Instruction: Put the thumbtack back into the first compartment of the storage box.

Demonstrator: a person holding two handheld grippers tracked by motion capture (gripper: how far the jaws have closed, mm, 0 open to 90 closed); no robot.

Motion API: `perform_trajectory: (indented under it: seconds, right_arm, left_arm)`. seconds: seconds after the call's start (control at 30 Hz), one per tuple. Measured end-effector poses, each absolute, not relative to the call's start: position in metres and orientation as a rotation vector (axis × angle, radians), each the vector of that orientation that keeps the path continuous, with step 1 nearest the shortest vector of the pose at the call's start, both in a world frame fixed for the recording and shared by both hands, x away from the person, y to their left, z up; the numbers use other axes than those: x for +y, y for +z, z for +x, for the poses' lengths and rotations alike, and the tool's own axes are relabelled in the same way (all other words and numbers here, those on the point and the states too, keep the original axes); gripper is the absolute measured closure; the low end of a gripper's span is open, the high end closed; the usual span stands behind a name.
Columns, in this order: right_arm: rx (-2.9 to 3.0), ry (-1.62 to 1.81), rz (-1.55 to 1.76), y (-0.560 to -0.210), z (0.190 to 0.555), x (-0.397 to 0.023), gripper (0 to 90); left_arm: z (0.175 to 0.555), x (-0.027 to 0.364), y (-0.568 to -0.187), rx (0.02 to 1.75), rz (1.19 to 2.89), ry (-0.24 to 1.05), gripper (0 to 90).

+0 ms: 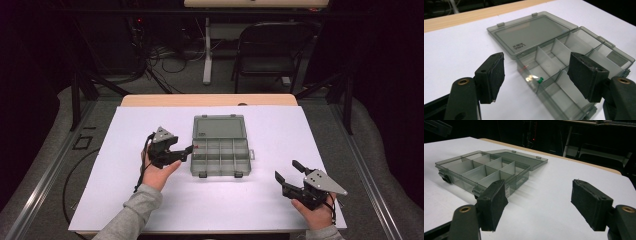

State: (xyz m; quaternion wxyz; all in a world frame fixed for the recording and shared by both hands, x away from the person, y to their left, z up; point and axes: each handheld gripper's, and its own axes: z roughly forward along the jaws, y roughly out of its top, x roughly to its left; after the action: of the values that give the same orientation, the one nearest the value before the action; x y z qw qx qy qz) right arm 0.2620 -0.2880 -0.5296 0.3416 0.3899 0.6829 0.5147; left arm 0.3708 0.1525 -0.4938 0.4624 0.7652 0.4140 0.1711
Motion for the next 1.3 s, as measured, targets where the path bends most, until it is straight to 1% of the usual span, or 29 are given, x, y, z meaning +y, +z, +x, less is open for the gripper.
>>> perform_trajectory:
  seconds: [0.27, 0.43, 0.57, 0.8, 0.93, 1.17, 1.3]
  right_arm:
    - [1.773, 1.337, 1.022, -0.530, 0.260, -0.289, 27.5]
    - [1.767, 1.330, 1.028, -0.530, 0.259, -0.289, 27.5]
    - [1.771, 1.325, 1.026, -0.530, 0.260, -0.288, 27.5]
    - [1.788, 1.311, 1.019, -0.531, 0.262, -0.286, 27.5]
    - [1.789, 1.308, 1.028, -0.532, 0.262, -0.287, 27.5]
    - [1.797, 1.301, 1.028, -0.533, 0.263, -0.286, 27.3]
    - [1.801, 1.298, 1.032, -0.533, 0.264, -0.287, 27.4]
  left_arm:
    - [0.349, 0.189, -0.489, 1.007, 1.819, 0.484, 29.4]
    - [0.336, 0.212, -0.492, 1.015, 1.789, 0.520, 29.6]
    - [0.328, 0.231, -0.499, 1.054, 1.752, 0.532, 29.5]
    - [0.317, 0.268, -0.510, 1.133, 1.710, 0.609, 29.6]
    - [0.313, 0.287, -0.516, 1.173, 1.706, 0.614, 29.5]
    - [0.291, 0.301, -0.527, 1.155, 1.697, 0.594, 29.5]
    - [0.290, 0.301, -0.531, 1.146, 1.700, 0.583, 29.6]
